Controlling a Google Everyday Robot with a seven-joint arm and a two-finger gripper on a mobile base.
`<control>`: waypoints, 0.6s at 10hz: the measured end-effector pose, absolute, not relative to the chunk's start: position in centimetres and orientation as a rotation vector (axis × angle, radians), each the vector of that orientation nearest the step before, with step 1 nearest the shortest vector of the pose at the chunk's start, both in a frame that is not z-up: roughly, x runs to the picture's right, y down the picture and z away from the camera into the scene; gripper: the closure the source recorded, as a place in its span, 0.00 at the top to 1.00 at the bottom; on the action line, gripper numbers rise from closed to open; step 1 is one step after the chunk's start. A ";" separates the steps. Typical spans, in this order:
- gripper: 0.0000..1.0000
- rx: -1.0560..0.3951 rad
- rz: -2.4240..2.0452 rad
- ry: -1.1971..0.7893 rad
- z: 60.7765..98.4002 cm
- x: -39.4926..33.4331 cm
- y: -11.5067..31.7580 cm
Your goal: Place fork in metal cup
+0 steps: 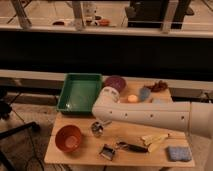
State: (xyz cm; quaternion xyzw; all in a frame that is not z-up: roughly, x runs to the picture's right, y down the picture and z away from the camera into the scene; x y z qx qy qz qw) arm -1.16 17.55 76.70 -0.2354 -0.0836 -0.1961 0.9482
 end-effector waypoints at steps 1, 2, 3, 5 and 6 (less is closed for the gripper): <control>0.00 -0.482 -0.395 -0.172 76.7 -1.3 17.6; 0.00 -0.485 -0.390 -0.179 76.6 -1.7 17.7; 0.00 -0.487 -0.391 -0.188 76.5 -2.3 17.9; 0.00 -0.490 -0.397 -0.206 76.2 -3.6 18.2; 0.00 -0.492 -0.404 -0.216 76.0 -4.3 18.3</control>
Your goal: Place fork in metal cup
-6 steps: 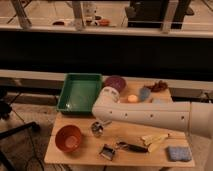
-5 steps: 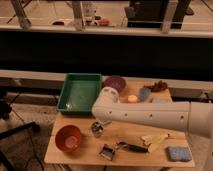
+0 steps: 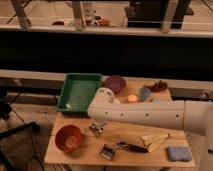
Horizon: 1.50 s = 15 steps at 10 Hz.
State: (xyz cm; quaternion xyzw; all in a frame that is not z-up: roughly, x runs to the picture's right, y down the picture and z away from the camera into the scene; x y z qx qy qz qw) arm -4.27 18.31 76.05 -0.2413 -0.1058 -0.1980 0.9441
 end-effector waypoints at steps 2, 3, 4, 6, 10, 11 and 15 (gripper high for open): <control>0.00 -0.496 -0.411 -0.224 76.0 -4.9 18.5; 0.00 -0.502 -0.418 -0.231 76.2 -5.4 18.7; 0.00 -0.507 -0.418 -0.231 76.3 -5.3 18.9; 0.00 -0.517 -0.415 -0.229 76.7 -4.9 19.1; 0.00 -0.528 -0.405 -0.217 77.1 -3.5 19.3; 0.00 -0.526 -0.403 -0.213 77.2 -3.2 19.2; 0.00 -0.534 -0.403 -0.213 77.6 -2.9 19.4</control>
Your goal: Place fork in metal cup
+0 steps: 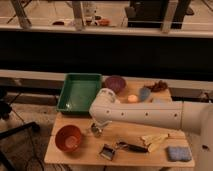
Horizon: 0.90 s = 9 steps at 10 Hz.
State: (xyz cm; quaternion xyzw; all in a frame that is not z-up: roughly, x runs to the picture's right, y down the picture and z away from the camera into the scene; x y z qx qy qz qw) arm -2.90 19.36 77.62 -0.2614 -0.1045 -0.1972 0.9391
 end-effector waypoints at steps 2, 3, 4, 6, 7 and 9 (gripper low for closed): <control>0.00 -0.538 -0.397 -0.220 77.9 -2.9 19.5; 0.00 -0.541 -0.396 -0.224 78.0 -3.0 19.6; 0.00 -0.542 -0.397 -0.229 78.1 -3.2 19.6; 0.00 -0.545 -0.402 -0.237 78.2 -3.8 19.7; 0.00 -0.547 -0.404 -0.239 78.3 -3.9 19.7; 0.00 -0.551 -0.410 -0.243 78.4 -4.2 19.7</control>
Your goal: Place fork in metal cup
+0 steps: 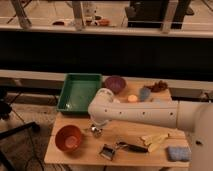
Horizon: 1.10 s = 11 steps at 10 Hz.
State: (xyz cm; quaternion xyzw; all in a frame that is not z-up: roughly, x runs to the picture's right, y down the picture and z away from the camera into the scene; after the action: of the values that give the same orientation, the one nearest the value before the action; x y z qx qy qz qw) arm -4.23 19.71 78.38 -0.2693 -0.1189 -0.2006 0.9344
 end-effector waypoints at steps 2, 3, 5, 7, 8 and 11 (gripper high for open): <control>0.00 -0.552 -0.413 -0.245 78.5 -4.4 19.6; 0.00 -0.556 -0.417 -0.242 78.5 -4.4 19.7; 0.00 -0.561 -0.423 -0.236 78.5 -4.6 19.6; 0.01 -0.571 -0.430 -0.229 78.3 -4.6 19.6; 0.05 -0.573 -0.431 -0.228 78.3 -4.7 19.6; 0.35 -0.579 -0.433 -0.221 78.1 -4.7 19.6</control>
State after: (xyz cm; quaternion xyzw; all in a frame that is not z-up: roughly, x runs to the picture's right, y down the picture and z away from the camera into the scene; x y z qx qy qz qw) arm -4.69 19.63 78.15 -0.2828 -0.1081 -0.2115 0.9293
